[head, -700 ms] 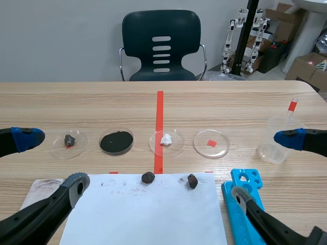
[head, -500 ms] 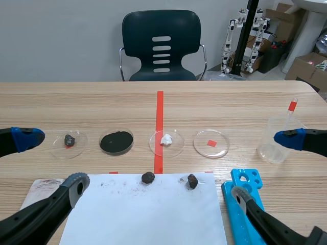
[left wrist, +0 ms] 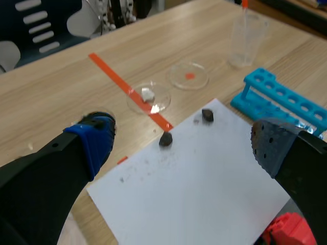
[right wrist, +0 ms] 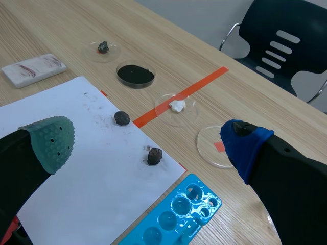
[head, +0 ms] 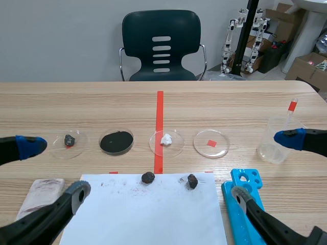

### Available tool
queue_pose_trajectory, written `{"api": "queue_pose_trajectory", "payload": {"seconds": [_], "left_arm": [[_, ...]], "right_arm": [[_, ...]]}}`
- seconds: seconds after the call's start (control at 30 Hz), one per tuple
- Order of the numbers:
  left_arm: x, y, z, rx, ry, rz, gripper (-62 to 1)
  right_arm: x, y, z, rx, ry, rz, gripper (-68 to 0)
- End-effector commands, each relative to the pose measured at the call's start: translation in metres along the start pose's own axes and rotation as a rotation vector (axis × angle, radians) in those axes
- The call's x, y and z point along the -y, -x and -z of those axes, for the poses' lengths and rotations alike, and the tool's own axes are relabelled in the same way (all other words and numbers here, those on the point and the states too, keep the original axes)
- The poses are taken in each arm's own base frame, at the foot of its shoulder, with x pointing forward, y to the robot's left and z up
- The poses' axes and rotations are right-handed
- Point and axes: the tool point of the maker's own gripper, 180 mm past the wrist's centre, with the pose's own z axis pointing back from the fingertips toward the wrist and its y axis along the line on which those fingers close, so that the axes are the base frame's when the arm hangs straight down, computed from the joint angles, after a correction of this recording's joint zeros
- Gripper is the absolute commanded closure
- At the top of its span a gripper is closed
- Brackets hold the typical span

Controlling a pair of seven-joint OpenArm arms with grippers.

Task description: Pick up the left mineral with the left hand

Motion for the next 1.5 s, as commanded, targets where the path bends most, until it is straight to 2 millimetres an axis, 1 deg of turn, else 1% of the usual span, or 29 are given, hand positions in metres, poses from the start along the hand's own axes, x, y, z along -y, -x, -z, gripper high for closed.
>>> {"api": "queue_pose_trajectory", "payload": {"seconds": [0.0,0.13,0.27,0.4,0.63,0.97,1.17,1.33,1.47], "left_arm": [[0.001,0.001,0.001,-0.014,0.001,-0.007,-55.9],[0.001,0.021,-0.001,-0.126,0.001,-0.007,-55.9],[0.001,0.036,-0.003,-0.207,0.002,-0.007,-55.9],[0.001,0.046,-0.006,-0.265,0.002,-0.007,-55.9],[0.001,0.057,-0.009,-0.327,0.002,-0.007,-55.9],[0.001,0.057,-0.009,-0.328,0.002,-0.007,-55.9],[0.001,0.057,-0.009,-0.328,0.002,-0.007,-55.9],[0.001,0.057,-0.009,-0.328,0.002,-0.007,-55.9],[0.001,0.057,-0.009,-0.328,0.002,-0.007,-55.9]], "right_arm": [[0.004,-0.012,0.003,0.043,0.009,-0.01,-59.3],[0.007,-0.013,0.003,0.047,0.025,-0.019,-59.3],[0.009,-0.015,0.003,0.056,0.034,-0.024,-59.3],[0.009,-0.015,0.003,0.055,0.034,-0.024,-59.3],[0.008,-0.014,0.003,0.054,0.033,-0.025,-59.3],[0.008,-0.011,0.003,0.034,0.033,-0.024,-59.3],[0.006,-0.001,0.003,-0.018,0.02,-0.013,-59.3],[-0.012,0.003,0.003,-0.044,-0.073,0.038,-59.3],[-0.018,0.004,0.002,-0.051,-0.109,0.058,-59.3]]}}
